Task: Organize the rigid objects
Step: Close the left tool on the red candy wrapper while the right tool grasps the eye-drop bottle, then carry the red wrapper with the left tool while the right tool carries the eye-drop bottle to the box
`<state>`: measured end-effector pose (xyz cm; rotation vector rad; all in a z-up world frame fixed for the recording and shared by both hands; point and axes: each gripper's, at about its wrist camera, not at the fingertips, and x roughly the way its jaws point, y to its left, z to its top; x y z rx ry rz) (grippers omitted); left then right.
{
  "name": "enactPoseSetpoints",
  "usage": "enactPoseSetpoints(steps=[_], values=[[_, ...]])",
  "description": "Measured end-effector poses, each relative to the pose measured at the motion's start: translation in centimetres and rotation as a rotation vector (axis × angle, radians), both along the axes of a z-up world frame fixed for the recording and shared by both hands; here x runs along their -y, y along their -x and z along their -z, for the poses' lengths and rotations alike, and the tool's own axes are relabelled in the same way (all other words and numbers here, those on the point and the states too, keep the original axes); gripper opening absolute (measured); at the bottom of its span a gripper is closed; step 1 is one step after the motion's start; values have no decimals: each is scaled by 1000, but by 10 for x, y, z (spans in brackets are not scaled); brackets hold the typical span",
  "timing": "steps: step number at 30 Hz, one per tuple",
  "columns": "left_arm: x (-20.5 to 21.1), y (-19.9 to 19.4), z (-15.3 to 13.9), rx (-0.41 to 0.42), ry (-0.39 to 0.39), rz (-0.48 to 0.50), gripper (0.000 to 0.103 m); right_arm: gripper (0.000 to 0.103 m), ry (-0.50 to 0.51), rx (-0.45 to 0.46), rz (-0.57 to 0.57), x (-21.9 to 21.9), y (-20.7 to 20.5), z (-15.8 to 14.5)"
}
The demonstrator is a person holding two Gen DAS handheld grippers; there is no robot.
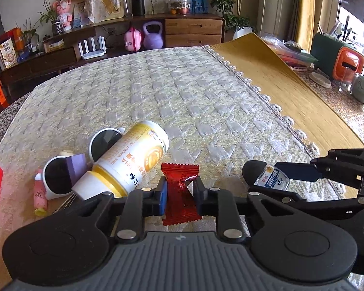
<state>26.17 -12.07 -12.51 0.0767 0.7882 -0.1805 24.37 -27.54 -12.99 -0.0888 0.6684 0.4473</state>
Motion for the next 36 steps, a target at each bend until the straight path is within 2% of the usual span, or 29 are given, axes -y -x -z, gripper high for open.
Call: enactPoseSetpoints(steps=[8,18,36], values=[[-20,25,-32,-1,72,-26,21,39,-17,44,-4,-9,35,-40],[-67,63,-71,2,112,-92,21,39,-32,91,-57,-38,72,-88],[-185,122,-109,36,141,-248,21,39,-34,129,-223,-139,99,-127]])
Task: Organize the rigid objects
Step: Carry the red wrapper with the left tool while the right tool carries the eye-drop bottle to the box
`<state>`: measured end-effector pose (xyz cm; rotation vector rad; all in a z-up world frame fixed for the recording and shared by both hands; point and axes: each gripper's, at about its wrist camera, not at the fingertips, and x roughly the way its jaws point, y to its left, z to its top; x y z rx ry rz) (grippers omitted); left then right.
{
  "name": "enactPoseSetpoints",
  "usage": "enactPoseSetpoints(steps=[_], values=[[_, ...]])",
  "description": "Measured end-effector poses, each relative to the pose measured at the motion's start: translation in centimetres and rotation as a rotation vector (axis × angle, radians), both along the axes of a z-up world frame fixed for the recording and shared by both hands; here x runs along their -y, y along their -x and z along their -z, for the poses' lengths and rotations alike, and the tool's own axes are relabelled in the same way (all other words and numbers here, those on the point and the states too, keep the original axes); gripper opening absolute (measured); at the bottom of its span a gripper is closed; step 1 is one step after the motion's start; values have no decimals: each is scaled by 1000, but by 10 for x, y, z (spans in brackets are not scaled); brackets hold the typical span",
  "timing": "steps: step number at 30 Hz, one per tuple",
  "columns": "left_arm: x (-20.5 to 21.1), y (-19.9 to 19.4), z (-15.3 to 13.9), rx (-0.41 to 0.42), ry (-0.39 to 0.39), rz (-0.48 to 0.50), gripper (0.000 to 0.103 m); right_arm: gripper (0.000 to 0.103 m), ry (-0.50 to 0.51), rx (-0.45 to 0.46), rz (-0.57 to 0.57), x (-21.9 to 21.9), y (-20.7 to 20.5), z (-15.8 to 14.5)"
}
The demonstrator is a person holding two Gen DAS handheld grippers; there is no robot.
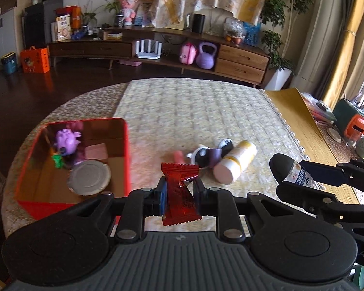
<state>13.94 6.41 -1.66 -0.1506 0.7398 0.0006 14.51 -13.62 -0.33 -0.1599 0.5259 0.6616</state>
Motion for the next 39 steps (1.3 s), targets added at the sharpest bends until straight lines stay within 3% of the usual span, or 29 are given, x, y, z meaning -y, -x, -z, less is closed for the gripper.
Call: enactPoseSetpoints(steps=[13,23,31,39], values=[[-87,8,1,-13,-5,-120,21,39,-6,-28,-56,-70,-19,-3],[-144,-11,22,-63,-17,-178,21,39,44,-41,-95,-133,-52,9],[-168,-34,45,-105,-57,-189,21,39,102,-56,-120,-178,-86,28],[-177,-57,63,-156,-46,-179,21,39,167,-87,-141,-218,-113,51]])
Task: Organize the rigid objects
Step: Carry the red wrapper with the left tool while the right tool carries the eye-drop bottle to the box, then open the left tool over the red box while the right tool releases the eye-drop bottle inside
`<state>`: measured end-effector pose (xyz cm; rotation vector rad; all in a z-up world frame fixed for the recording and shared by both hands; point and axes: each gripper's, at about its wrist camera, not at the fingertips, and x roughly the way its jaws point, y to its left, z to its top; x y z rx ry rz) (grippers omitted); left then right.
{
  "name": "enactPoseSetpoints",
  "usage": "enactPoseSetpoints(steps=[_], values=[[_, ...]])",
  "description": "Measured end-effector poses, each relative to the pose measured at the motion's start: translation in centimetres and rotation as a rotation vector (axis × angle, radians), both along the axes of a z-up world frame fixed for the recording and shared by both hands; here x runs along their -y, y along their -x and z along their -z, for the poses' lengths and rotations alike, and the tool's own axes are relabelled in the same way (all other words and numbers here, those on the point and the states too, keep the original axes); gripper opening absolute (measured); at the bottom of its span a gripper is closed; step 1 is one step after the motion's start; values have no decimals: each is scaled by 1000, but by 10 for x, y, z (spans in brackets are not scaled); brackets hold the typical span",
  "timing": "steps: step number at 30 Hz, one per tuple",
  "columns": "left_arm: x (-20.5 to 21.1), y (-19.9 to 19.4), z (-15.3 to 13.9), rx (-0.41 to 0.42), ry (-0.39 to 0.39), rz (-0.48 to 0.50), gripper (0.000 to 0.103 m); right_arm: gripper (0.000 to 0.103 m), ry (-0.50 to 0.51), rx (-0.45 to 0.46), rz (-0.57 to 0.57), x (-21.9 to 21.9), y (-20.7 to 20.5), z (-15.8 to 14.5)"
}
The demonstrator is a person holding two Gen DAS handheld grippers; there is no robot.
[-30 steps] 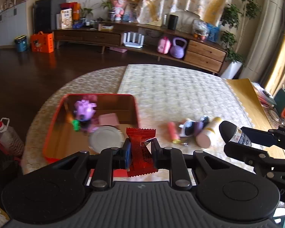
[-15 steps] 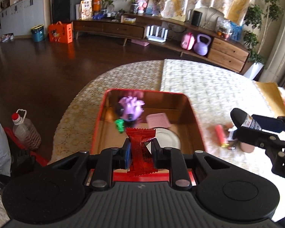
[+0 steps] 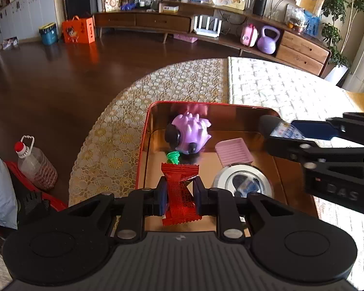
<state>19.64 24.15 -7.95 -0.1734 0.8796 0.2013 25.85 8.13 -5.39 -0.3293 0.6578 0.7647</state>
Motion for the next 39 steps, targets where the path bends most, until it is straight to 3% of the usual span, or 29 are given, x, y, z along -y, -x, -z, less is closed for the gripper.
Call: enactPoseSetpoints(steps=[7,19,29,39], values=[[-5,-14,18,-43,14,8,21,39,62,-33,2,-23,-20,16],[5,-28,23,-49,-32,53,21,39,124,-73,24,-36,-32,35],[7,-37,26,-45,-80,60,21,41,61,-112,39,-22,-33,29],[5,-34,23,-45,-30,53,26,45,-56,-141,21,5,-24,4]])
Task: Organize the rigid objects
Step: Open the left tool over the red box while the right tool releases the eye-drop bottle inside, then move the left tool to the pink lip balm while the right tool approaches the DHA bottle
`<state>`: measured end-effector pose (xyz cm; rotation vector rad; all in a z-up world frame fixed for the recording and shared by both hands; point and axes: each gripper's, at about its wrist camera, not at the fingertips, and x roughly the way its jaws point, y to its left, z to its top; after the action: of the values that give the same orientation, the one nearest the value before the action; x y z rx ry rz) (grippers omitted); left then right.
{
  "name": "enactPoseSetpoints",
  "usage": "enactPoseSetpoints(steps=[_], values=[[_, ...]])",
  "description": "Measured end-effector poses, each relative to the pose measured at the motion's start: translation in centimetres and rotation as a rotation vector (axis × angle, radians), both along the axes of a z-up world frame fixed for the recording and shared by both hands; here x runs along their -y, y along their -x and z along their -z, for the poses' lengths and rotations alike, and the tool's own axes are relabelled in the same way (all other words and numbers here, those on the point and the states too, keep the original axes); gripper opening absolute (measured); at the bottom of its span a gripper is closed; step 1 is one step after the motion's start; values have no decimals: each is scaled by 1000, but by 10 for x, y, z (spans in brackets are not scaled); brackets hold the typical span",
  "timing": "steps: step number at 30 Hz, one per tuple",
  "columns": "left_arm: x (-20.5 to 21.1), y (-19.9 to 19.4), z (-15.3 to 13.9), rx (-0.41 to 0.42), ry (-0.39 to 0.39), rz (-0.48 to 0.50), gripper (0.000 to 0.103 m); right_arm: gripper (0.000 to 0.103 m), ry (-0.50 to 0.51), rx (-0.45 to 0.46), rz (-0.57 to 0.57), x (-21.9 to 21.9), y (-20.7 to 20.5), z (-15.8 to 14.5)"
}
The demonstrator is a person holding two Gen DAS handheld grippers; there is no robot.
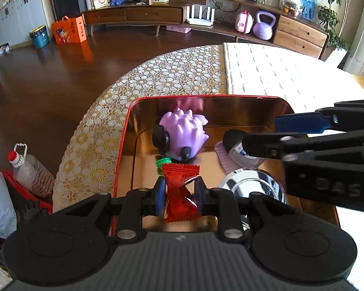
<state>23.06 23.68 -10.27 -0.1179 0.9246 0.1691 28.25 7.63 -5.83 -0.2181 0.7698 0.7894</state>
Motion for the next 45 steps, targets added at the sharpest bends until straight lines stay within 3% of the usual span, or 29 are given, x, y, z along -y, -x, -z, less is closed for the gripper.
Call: enactPoseSetpoints(steps=[19,24,28,45], values=[[23,37,-33,62,11,21,29,55,-102,9,-7,54,48,-28],[34,53,-49,96,3,40,29,65,-121,29,16,68,66,-37],[46,65,-59,116,3,52,29,67,-132,29,31,81,79,-41],[99,98,-68,143,47,114,32,85,-197,29,142,167,130,-35]])
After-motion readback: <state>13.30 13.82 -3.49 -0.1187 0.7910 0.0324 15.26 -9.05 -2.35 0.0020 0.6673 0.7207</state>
